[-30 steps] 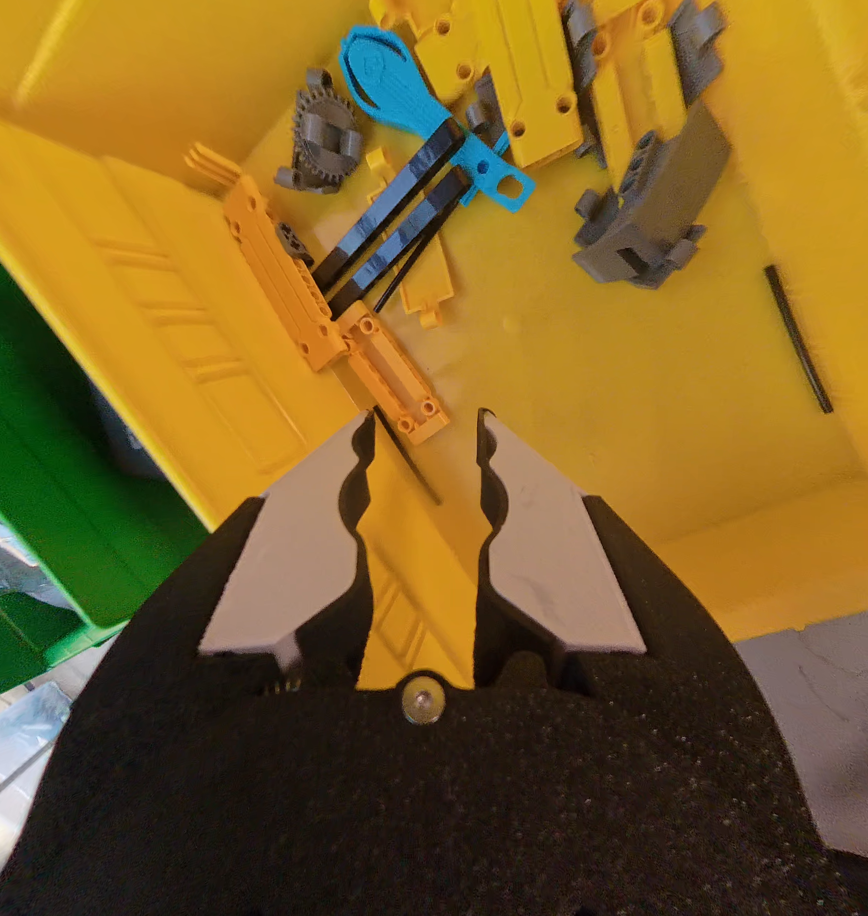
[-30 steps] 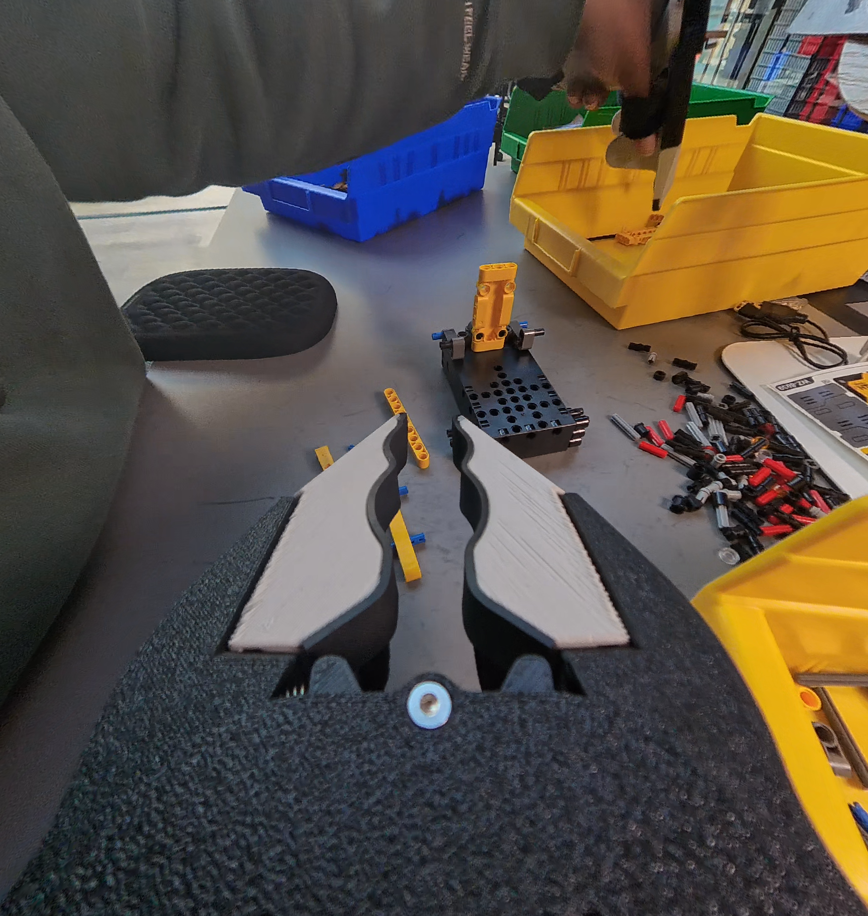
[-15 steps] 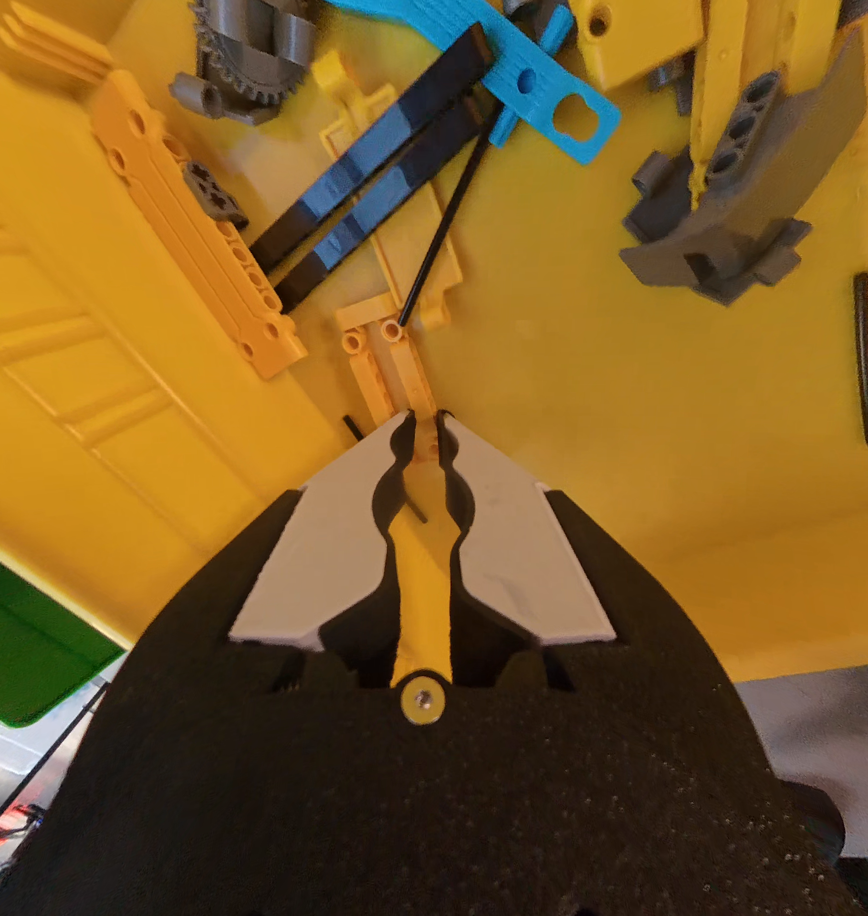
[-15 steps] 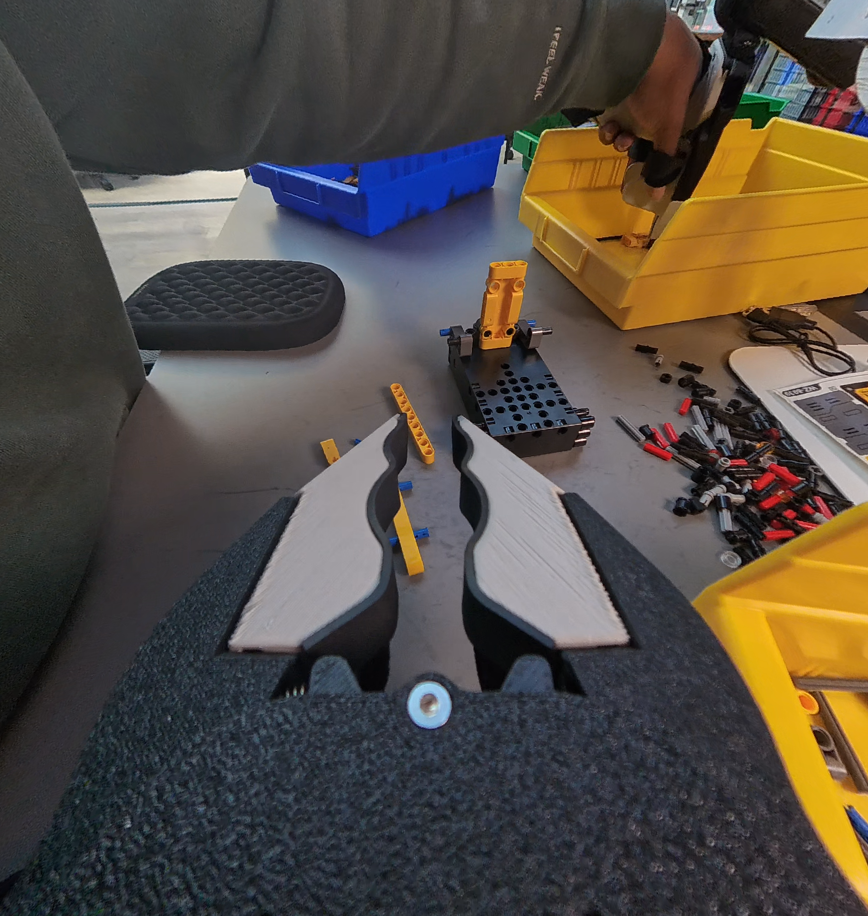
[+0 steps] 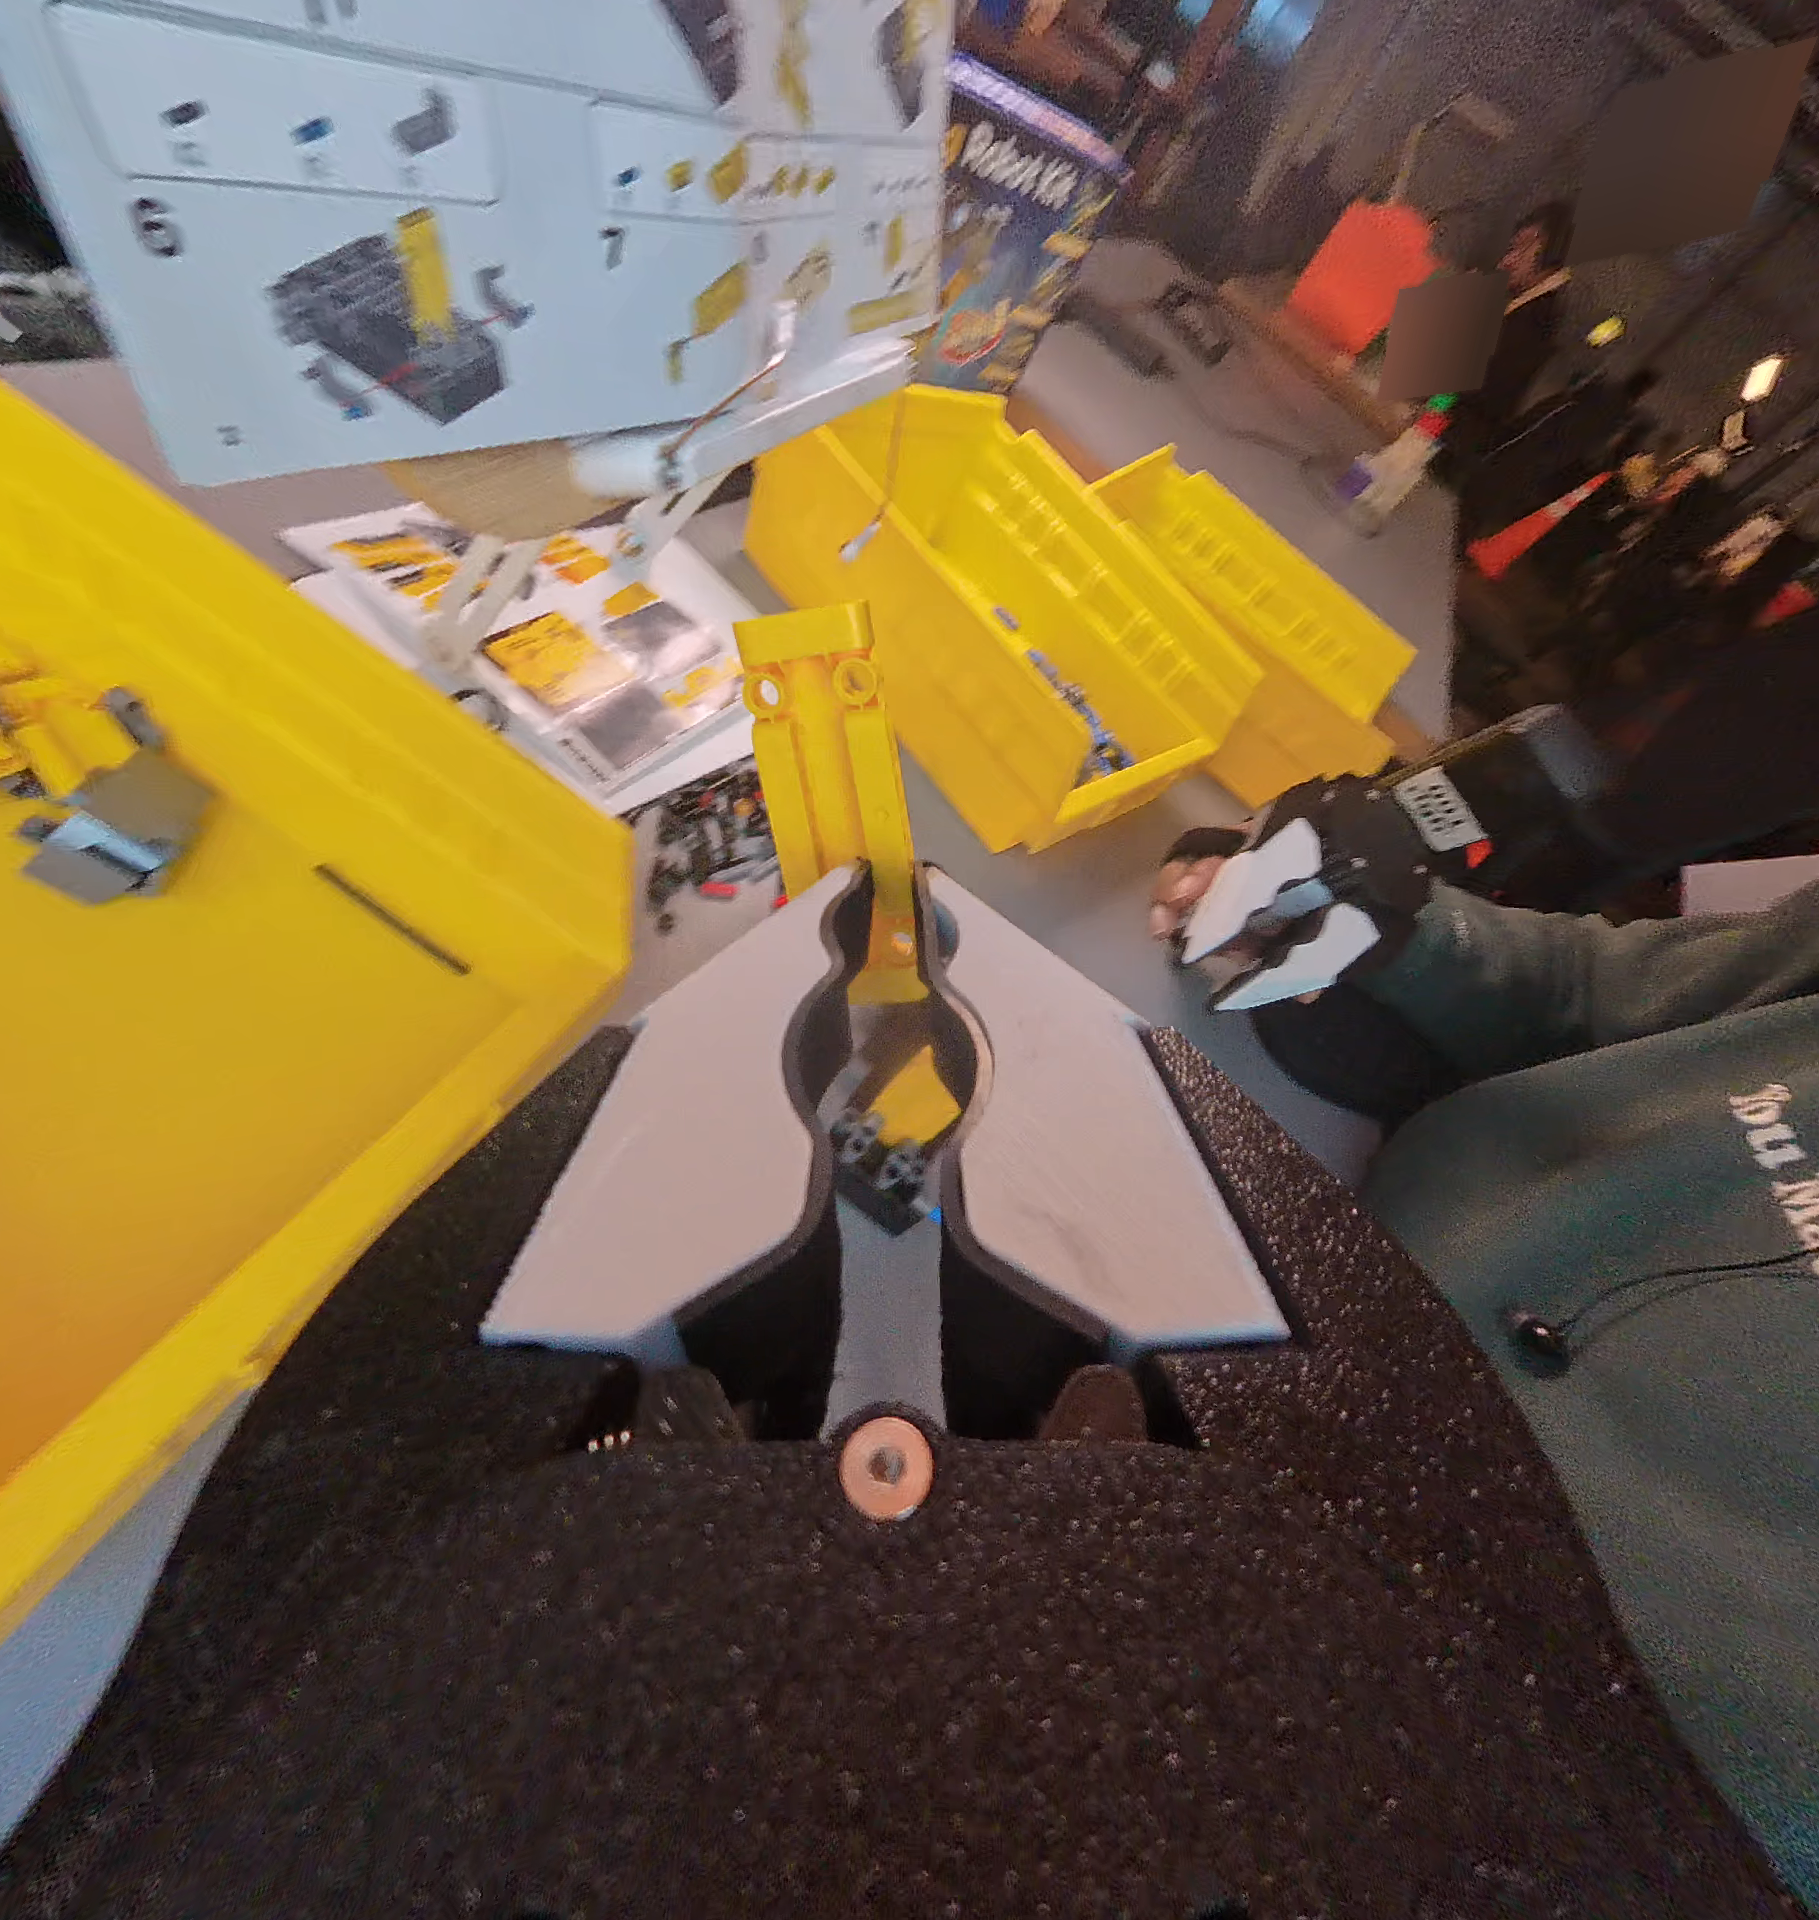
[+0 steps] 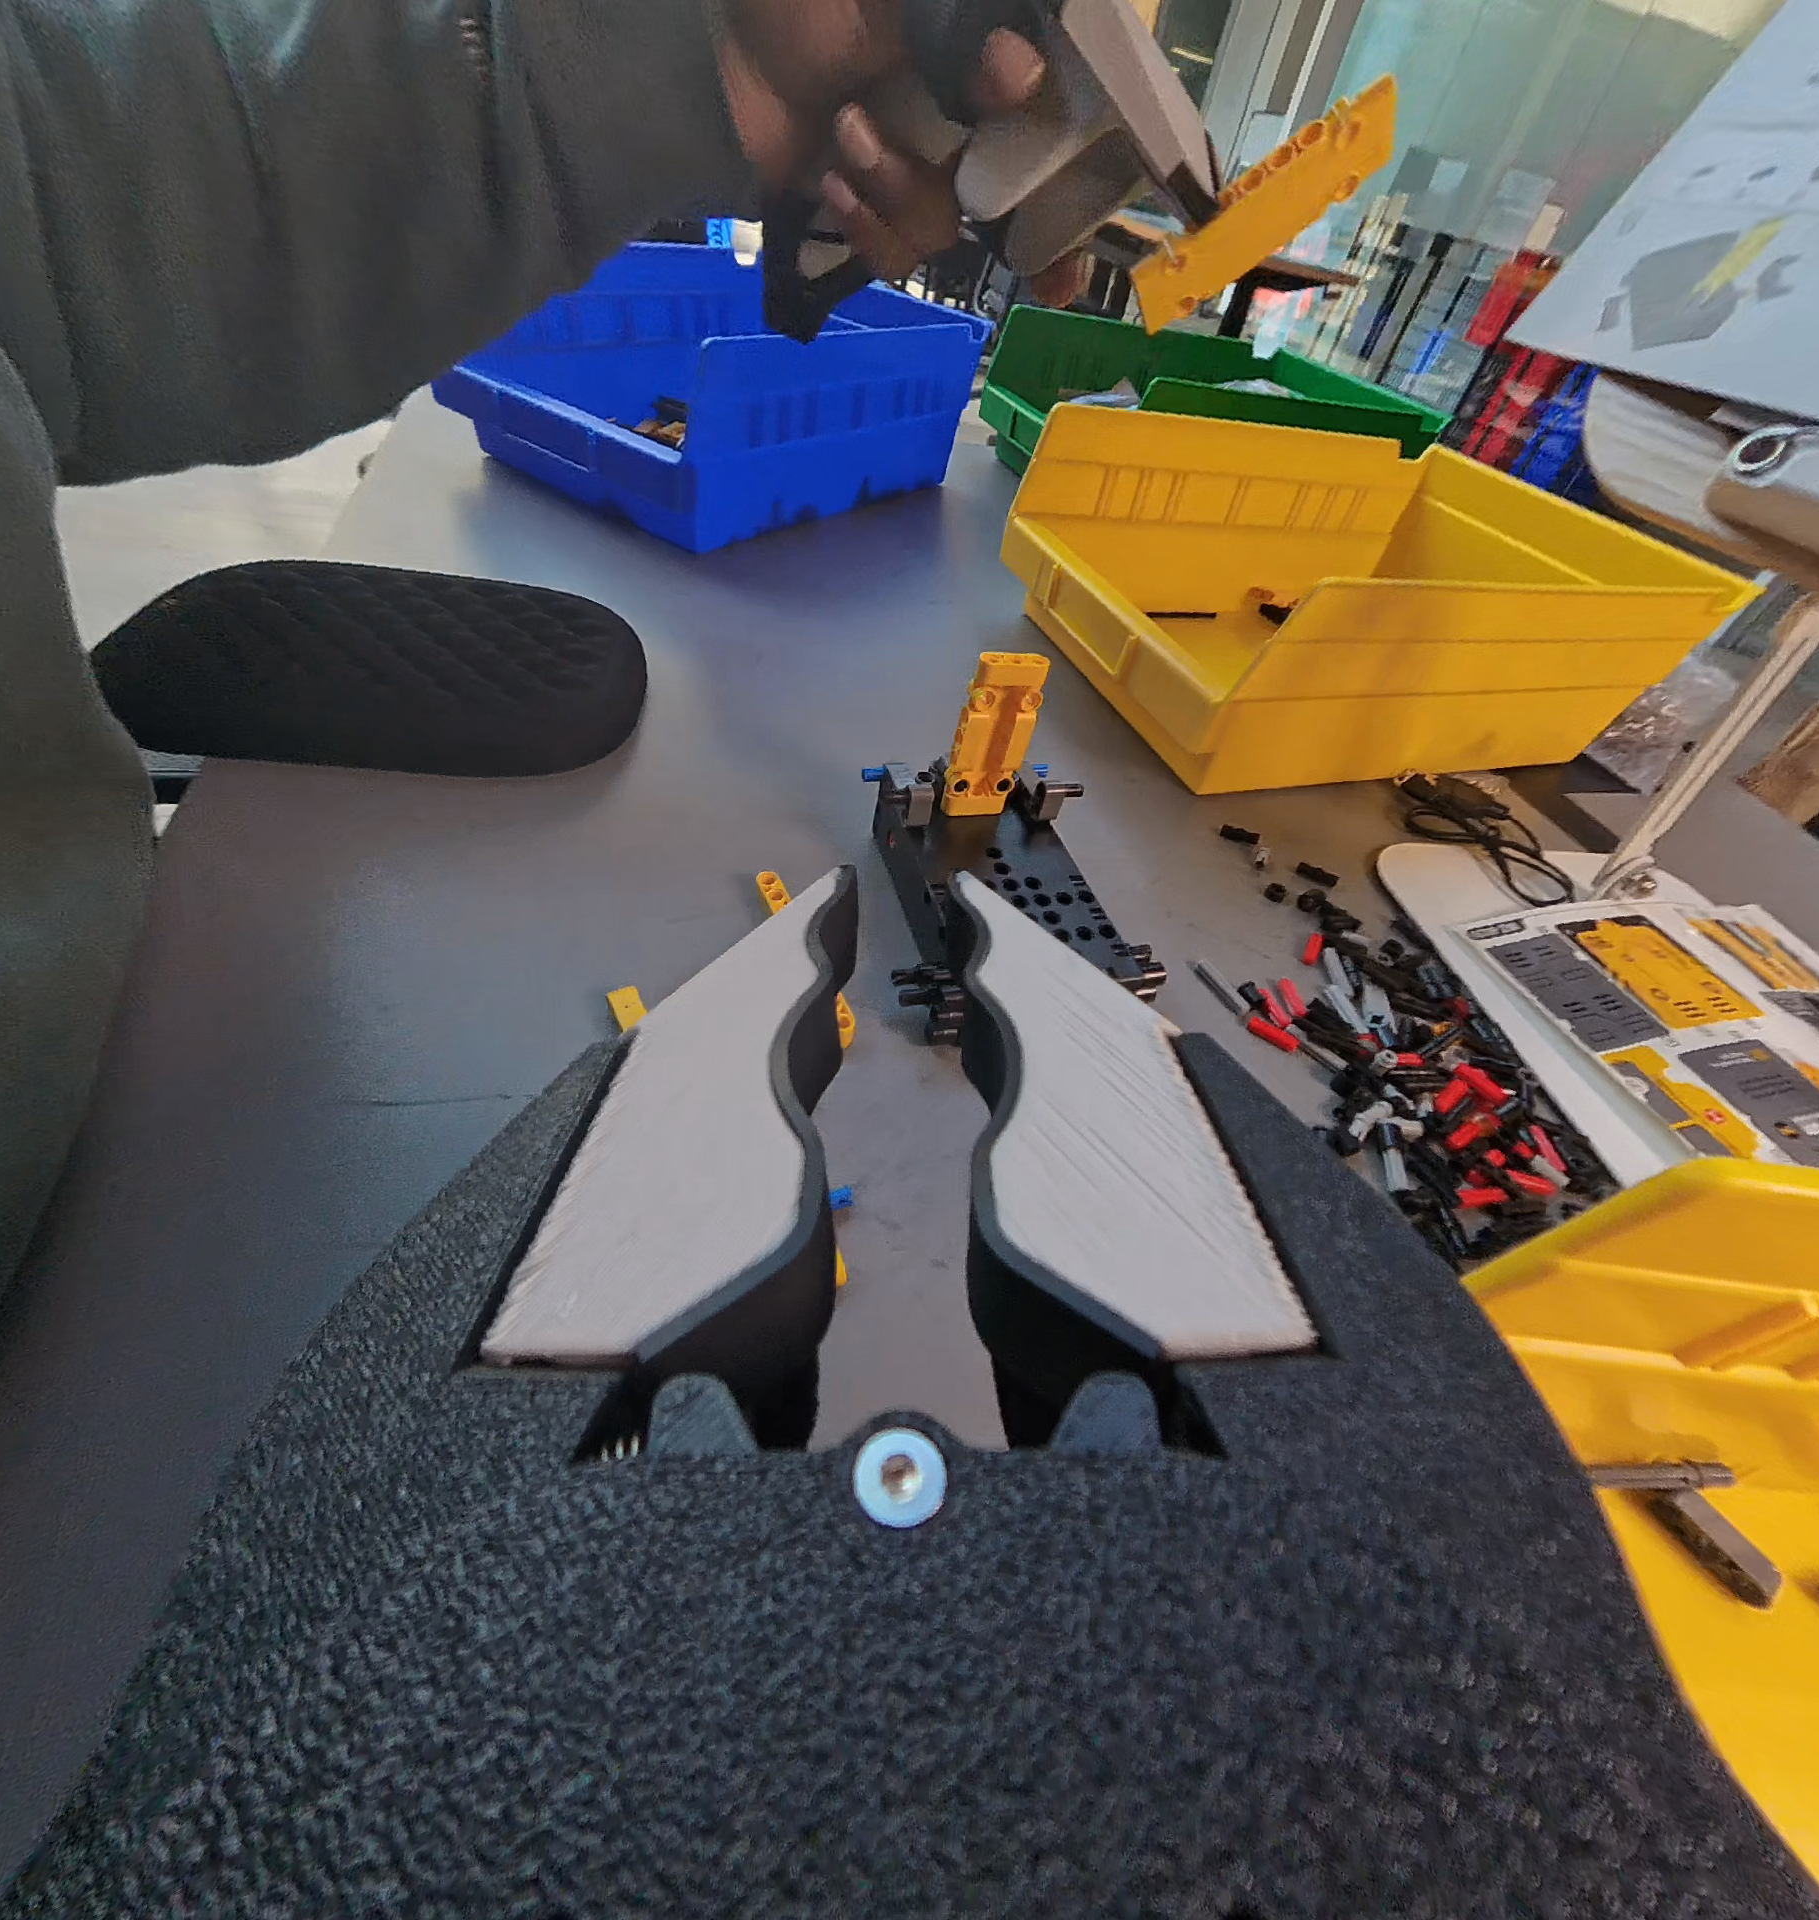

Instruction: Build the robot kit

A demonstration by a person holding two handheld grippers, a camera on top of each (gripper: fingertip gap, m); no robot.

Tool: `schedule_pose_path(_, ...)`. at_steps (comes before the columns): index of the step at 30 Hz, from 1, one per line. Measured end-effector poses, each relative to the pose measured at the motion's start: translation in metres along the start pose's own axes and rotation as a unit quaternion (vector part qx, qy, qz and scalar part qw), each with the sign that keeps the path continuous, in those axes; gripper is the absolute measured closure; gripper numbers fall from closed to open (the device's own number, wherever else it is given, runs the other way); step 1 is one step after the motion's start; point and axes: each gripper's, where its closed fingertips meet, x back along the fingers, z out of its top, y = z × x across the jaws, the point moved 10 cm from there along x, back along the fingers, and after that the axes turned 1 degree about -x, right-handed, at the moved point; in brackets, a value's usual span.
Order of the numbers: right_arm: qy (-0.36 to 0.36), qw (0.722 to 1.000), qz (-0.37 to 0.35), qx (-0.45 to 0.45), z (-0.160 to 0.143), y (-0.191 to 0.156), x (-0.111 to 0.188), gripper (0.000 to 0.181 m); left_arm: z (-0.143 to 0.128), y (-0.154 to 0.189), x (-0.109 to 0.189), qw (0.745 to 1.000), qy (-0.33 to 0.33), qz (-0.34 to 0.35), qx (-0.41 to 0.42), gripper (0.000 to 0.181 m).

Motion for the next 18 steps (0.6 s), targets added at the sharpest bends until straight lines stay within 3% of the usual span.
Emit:
schedule_pose_path(5, 0.040, 0.998, -0.044, 0.032, 0.021, -0.007, -0.008, 0.161, -0.024, 0.045, -0.010, 0.984, 0.123, -0.122, 0.029, 0.174)
schedule_pose_path(12, 0.076, 0.975, -0.165, 0.128, 0.070, -0.009, -0.034, 0.141, -0.044, 0.067, -0.056, 0.933, 0.262, -0.221, 0.107, 0.174)
schedule_pose_path(15, 0.086, 0.958, -0.220, 0.159, 0.091, -0.002, -0.047, 0.137, -0.047, 0.074, -0.076, 0.916, 0.284, -0.243, 0.145, 0.174)
schedule_pose_path(18, 0.059, 0.944, -0.261, 0.191, 0.095, 0.009, -0.062, 0.136, -0.052, 0.081, -0.092, 0.915, 0.275, -0.254, 0.154, 0.175)
